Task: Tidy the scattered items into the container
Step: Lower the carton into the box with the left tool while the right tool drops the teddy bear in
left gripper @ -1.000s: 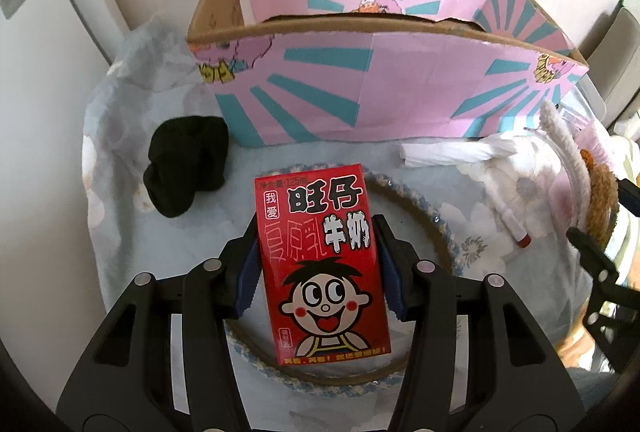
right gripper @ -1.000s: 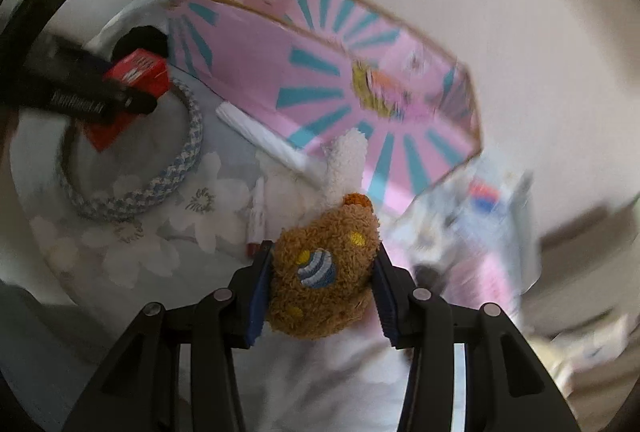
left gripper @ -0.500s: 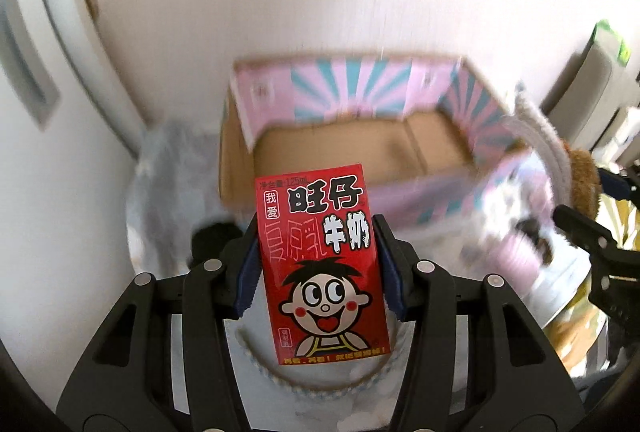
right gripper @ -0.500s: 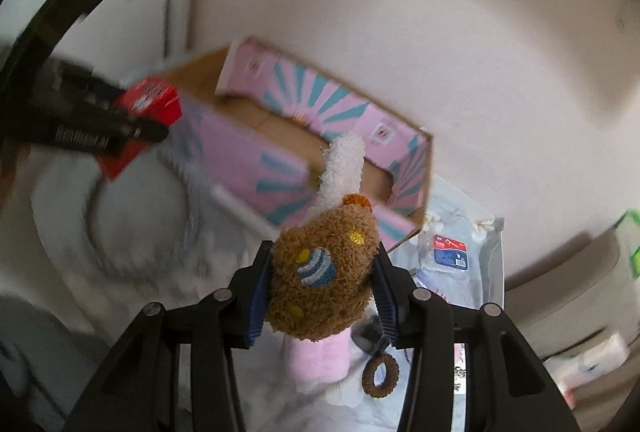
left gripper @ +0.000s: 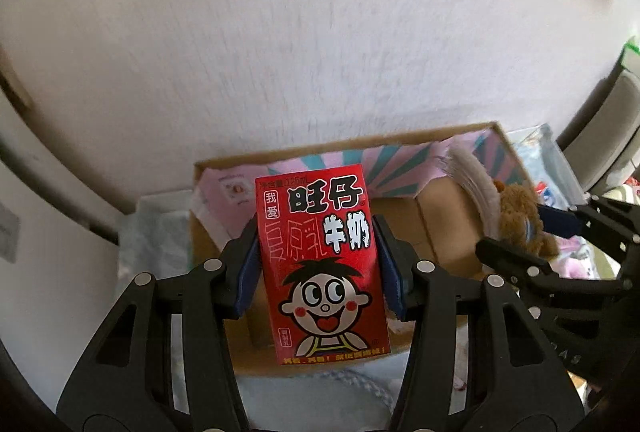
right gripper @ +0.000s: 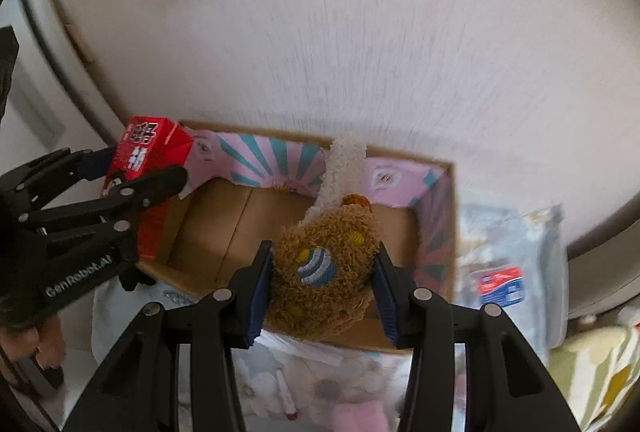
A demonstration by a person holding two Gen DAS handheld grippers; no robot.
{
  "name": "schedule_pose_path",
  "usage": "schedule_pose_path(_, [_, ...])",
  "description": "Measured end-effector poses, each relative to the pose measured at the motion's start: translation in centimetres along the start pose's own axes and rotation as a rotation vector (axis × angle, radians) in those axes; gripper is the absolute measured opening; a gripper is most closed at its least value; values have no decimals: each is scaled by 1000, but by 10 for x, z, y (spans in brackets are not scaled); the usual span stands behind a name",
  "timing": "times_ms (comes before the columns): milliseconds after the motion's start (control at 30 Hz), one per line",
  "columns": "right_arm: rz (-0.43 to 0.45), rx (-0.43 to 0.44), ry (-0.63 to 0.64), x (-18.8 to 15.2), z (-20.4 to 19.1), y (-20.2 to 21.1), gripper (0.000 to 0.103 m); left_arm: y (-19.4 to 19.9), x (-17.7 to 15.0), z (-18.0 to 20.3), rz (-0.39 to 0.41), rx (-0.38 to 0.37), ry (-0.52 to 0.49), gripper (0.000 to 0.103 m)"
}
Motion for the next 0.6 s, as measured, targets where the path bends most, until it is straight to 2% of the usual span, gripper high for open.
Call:
schedule_pose_path(67, [-37,-21,-11,-4,5,-18,43,-15,-1,-3,-29,-2,17,47])
schedule_pose_path(200, [-81,-9,-43,-8,13,-38,43,-33,-4,-8,-62,-2,42,47])
schedule_pose_path(333, [-112,-29,-40,-7,20,-49,43,-43,-2,-8,-78,-7,55,47])
schedule_pose_path(467, [-147,-6,-70,-10,26,-58,47,-45,-2,-7,-84,-29,61,49])
schedule_pose_path(533, [-162,0,-75,-10,24,-59,50,-48,-3,-7,-105,-35,68,63])
schedule_pose_path(567, [-167,-6,-71,-9,24,-60,50,-48,-3,-7,-109,-31,72,75])
schedule_pose_path(600, [-170,-16,-64,-9,23,-61,51,-48,-4,-8,-108,-33,79,79])
Point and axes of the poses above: each gripper's, at about its wrist camera, not at the fingertips, and y roughly against the way its jaws point, z to its right, x to its top, the point moved 2 cm from there along -y, roughly the way its jaws point, and after that the axes turned 6 degrees about y, right-handed, at the moved point
